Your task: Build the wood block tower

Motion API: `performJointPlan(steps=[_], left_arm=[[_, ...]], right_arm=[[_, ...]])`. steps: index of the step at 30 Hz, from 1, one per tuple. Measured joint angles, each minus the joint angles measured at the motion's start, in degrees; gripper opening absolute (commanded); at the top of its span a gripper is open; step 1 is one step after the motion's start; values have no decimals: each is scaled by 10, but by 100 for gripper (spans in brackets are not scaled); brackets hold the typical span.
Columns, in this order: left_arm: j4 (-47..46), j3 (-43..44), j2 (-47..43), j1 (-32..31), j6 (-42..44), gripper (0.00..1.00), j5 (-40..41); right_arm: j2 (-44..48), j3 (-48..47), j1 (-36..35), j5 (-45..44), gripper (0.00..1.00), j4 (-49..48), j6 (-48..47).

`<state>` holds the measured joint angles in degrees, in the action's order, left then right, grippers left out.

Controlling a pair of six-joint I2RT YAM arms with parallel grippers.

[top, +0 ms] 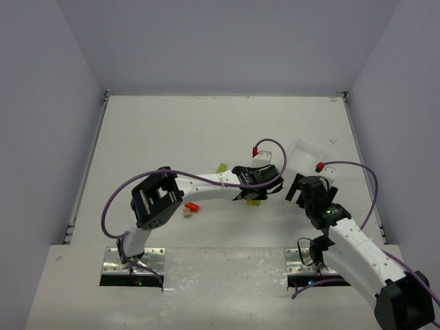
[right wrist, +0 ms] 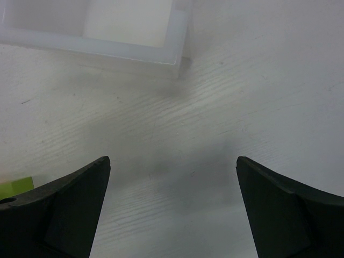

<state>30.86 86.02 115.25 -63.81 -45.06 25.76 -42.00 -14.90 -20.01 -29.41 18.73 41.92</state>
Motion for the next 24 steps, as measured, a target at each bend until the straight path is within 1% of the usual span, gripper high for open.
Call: performJointPlan(steps=[15, 20, 24], left_arm=[[24, 0, 8, 0, -5, 7, 7], [25, 0, 8, 0, -8, 11, 7], [26, 1, 8, -2, -12, 12, 9]], right_arm=[[0, 1, 0, 0, 99, 1, 2], [0, 1, 0, 0, 99, 1, 2], [0, 1, 0, 0, 99, 2, 2]])
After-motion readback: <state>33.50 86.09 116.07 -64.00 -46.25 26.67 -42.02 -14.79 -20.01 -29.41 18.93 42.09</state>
